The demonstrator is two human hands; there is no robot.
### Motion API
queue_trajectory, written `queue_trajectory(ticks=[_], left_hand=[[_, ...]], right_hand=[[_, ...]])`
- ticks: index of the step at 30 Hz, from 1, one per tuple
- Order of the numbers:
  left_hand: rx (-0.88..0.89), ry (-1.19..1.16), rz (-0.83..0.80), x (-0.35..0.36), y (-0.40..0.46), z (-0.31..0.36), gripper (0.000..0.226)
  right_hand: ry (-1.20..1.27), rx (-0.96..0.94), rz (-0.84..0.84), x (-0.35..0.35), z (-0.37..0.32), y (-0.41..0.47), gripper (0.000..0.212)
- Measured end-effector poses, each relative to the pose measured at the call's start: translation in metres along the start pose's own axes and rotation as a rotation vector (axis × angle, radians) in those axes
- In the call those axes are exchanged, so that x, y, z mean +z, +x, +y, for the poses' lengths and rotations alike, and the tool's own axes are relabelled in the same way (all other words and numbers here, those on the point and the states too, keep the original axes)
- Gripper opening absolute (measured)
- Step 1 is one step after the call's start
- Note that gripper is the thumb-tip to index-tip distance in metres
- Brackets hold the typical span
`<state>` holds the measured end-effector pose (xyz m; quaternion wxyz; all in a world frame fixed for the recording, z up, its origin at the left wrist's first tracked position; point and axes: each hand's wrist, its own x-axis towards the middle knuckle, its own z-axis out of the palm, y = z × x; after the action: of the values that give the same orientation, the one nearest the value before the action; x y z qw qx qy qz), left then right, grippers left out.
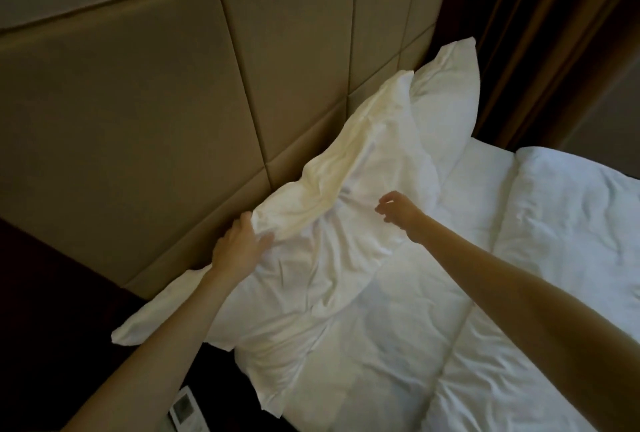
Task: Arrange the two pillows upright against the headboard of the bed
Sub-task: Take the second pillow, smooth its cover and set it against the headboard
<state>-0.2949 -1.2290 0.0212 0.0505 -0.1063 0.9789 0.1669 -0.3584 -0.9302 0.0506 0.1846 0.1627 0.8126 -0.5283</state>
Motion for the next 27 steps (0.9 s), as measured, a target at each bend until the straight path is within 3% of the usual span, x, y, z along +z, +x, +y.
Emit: queue_trajectory(ticks=[2, 4, 7, 11, 16, 18, 22, 24, 27], left_hand=[[0.002, 0.131, -0.04, 0.006, 0.004, 0.012, 0.066], [0.028, 0.168, -0.072, 0.009, 0.009, 0.016, 0.048], [0.04, -0.16, -0.072, -0.012, 0.022, 0.023, 0.031], [-0.089, -0.878, -0.015, -0.058, 0.035, 0.037, 0.024], [-0.127, -1.016, -0.007, -0.074, 0.028, 0.031, 0.021], [-0.143, -0.836, 0.018, -0.057, 0.019, 0.016, 0.025], [-0.101, -0.094, -0.121, -0.02, -0.005, -0.015, 0.034], [-0.075, 0.022, -0.157, -0.014, 0.0, -0.014, 0.042], [0.046, 0.076, -0.076, -0.012, 0.018, 0.008, 0.052]], right_hand=[[0.013, 0.02, 0.005, -0.004, 0.007, -0.004, 0.014], [0.036, 0.036, 0.004, -0.008, 0.014, -0.006, 0.015], [0.062, 0.041, -0.001, -0.013, 0.017, -0.01, 0.016], [0.096, 0.054, 0.043, -0.014, 0.017, -0.009, 0.019], [0.144, 0.08, 0.0, -0.001, 0.021, -0.008, 0.037], [0.147, 0.085, -0.018, 0.005, 0.025, -0.008, 0.039], [0.17, 0.09, -0.048, 0.016, 0.033, -0.008, 0.041], [0.181, 0.085, -0.046, 0.015, 0.036, -0.008, 0.041], [0.199, 0.091, -0.01, 0.006, 0.042, -0.005, 0.041]])
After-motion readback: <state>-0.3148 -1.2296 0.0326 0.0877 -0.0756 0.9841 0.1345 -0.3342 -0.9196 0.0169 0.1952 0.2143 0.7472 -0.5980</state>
